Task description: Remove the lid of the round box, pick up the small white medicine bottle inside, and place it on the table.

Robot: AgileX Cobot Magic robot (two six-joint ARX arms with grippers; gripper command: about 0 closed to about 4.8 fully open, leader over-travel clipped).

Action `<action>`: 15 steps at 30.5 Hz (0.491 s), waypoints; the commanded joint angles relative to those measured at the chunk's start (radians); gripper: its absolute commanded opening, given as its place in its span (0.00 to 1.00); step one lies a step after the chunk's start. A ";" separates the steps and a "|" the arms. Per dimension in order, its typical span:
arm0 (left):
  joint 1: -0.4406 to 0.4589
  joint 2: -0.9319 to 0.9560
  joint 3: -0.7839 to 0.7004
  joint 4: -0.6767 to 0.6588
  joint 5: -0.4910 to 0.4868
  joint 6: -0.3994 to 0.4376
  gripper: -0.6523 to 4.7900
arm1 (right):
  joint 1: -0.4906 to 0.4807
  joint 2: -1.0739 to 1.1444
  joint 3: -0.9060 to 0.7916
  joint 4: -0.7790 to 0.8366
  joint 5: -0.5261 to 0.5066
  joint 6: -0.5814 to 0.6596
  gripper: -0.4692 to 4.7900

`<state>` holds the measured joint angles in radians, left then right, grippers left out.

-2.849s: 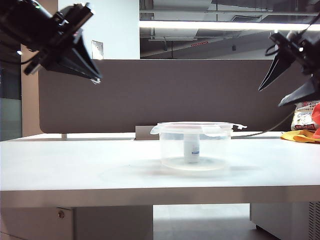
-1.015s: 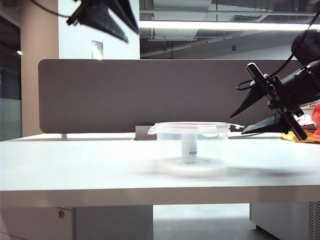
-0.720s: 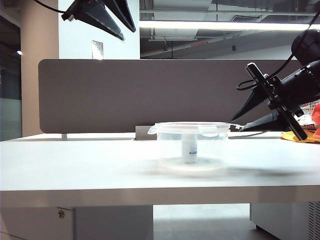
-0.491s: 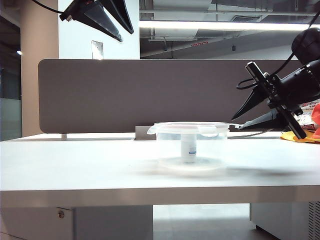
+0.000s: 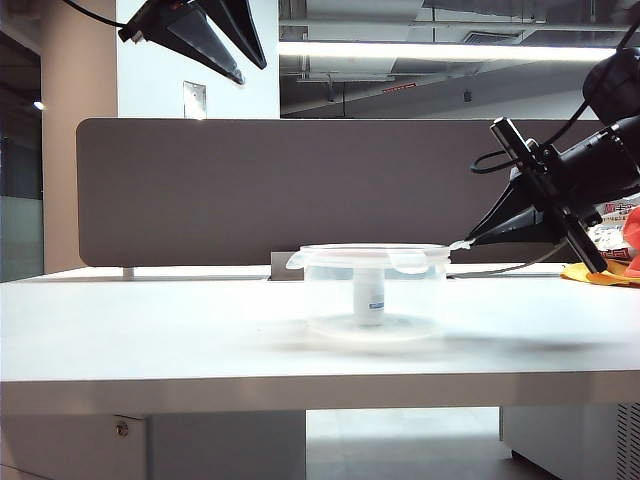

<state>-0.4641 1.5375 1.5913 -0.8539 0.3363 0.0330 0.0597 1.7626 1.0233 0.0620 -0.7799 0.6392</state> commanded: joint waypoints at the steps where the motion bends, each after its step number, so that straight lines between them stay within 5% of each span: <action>1: 0.001 -0.002 0.001 0.004 -0.003 0.005 0.39 | 0.001 -0.003 0.002 0.028 -0.065 -0.003 0.08; 9: 0.001 0.000 0.001 0.004 -0.034 0.005 0.39 | 0.001 -0.003 0.002 0.164 -0.225 0.002 0.08; 15: 0.001 0.012 0.000 -0.007 -0.037 0.005 0.39 | 0.001 -0.003 0.002 0.209 -0.227 0.053 0.08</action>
<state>-0.4641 1.5497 1.5909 -0.8555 0.3019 0.0330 0.0601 1.7641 1.0229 0.2501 -1.0016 0.6865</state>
